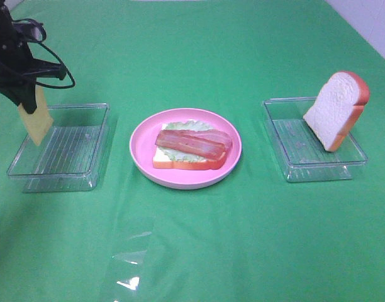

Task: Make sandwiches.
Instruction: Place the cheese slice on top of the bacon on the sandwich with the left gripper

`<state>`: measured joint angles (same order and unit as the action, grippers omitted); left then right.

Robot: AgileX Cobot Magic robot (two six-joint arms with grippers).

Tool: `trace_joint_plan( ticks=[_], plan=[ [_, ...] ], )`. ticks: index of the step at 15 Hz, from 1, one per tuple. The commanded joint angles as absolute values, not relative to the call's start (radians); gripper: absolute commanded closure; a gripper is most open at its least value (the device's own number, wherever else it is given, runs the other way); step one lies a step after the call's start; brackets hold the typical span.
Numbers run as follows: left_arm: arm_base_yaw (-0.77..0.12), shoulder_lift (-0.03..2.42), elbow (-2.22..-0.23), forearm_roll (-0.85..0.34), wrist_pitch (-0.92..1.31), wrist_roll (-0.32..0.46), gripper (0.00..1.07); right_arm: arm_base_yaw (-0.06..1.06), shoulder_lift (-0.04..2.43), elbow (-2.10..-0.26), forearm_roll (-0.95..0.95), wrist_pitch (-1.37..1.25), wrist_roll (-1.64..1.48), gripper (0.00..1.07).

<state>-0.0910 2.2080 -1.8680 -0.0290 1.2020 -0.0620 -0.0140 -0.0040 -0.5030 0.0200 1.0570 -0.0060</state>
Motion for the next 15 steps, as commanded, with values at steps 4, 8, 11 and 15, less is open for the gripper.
trace_joint_plan(
  ticks=[4, 8, 11, 15],
  plan=[
    [-0.182, 2.016, -1.872, -0.157, 1.268, 0.0, 1.07, -0.014, -0.028, -0.5, 0.02, 1.052, 0.0, 0.09],
    [-0.307, 2.001, -1.853, -0.284, 1.176, 0.008, 1.07, -0.014, -0.028, -0.5, 0.02, 1.052, 0.0, 0.09],
    [-0.4, 2.009, -1.808, -0.323, 1.012, -0.032, 1.07, -0.014, -0.028, -0.5, 0.02, 1.052, 0.0, 0.09],
    [-0.434, 2.107, -1.792, -0.543, 0.933, -0.017, 1.07, -0.014, -0.028, -0.5, 0.02, 1.052, 0.0, 0.09]
  ],
)
